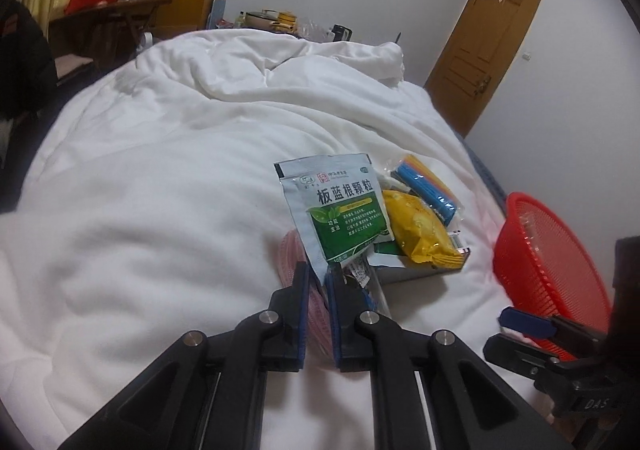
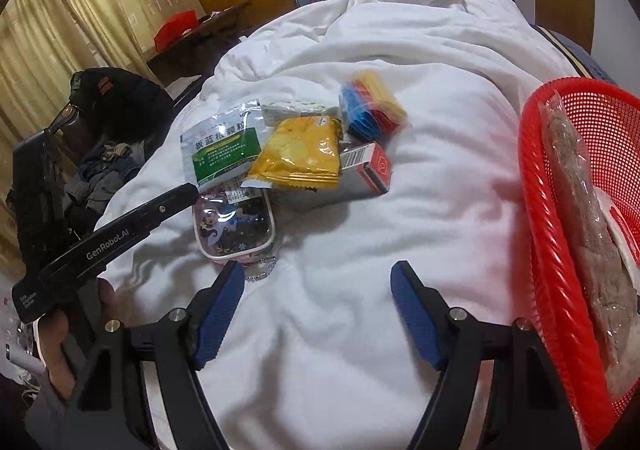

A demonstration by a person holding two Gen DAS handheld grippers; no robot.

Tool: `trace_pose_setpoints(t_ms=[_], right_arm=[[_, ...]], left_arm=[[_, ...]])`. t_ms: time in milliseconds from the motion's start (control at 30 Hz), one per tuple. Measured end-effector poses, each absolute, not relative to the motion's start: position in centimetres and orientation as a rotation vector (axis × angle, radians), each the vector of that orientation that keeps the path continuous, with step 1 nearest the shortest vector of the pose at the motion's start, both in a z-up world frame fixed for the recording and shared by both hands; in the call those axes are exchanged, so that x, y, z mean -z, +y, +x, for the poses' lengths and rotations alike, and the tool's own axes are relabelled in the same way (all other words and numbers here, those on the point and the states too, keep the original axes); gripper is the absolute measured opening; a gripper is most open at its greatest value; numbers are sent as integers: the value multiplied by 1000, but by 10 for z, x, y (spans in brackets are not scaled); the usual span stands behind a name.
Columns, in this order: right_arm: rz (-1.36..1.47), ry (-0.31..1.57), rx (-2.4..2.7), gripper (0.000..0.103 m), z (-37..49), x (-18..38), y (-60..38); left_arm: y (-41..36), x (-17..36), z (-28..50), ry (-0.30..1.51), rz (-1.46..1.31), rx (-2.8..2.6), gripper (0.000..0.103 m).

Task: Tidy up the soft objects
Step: 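Grasp the green-labelled medicine sachet with the left tool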

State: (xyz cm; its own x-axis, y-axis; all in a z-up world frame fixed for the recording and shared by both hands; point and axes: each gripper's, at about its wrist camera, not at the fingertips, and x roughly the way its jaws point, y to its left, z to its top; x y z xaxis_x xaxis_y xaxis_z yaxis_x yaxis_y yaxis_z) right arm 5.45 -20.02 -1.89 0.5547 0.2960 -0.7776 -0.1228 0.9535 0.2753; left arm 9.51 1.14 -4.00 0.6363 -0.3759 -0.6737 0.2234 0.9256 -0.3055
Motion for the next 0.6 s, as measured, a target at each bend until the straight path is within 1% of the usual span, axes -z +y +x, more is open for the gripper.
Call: trace_pose_setpoints(t_ms=[67,100,133,267,500,567,600], right_arm=[[197,954,-251,75,54,19,-199],[198,957,-253,75,54,20,-199],[198,959,-254,75,54,20,-199],[195,965,-255,75,56,22,-198],[191,961,-259,75,53,21,-197],[192,961,-261,75,53,20,-198],[192,962,-261,75,53,20,-198]], left_arm=[[14,42,95,818,-233,362,34],[15,42,95,829,-250,368,54],[16,42,95,835,-258,373,65],[21,33,93,786,-274,360,66],[7,28,123,802,-201,299,65],[7,32,136,826,-220,270,59],[10,33,140,833,-260,277,48]])
